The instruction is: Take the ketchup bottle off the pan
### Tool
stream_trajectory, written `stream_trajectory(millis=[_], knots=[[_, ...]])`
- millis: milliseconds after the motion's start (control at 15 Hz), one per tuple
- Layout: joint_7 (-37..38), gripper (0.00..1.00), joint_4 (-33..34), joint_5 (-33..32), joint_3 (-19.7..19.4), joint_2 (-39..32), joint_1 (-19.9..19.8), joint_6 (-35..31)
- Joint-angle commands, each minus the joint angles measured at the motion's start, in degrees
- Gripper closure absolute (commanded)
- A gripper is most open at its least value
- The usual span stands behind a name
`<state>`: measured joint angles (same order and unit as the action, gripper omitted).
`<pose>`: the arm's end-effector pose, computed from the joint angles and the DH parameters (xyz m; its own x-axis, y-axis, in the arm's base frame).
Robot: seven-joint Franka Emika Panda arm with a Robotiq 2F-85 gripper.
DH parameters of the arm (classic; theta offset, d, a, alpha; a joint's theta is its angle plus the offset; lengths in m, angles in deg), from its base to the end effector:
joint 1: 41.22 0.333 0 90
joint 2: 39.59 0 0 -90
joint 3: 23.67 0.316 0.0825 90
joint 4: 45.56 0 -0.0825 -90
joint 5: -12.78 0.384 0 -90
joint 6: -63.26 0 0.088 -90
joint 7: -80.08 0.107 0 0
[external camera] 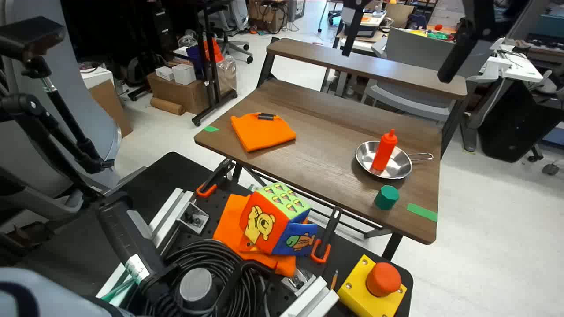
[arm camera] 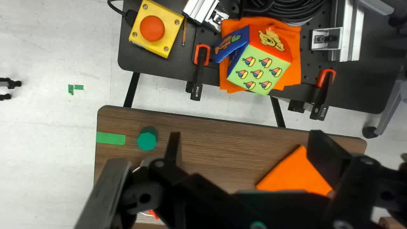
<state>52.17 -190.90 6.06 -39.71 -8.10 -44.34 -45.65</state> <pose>0.3474 -0.1313 0.4431 0.9675 0.2431 -0.0696 0.2375 -0.9681 -0.0802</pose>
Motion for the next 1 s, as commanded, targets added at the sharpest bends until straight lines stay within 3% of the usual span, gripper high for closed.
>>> stream_trajectory(millis=[0, 667, 933], knots=[[-0.3, 0.0, 0.1, 0.4, 0.6, -0.1, -0.7, 0.1], [-0.3, 0.0, 0.1, 0.4, 0.6, -0.1, -0.7, 0.1], [7.2, 0.0, 1.5, 4.9, 1.7, -6.2, 0.1, -10.4]])
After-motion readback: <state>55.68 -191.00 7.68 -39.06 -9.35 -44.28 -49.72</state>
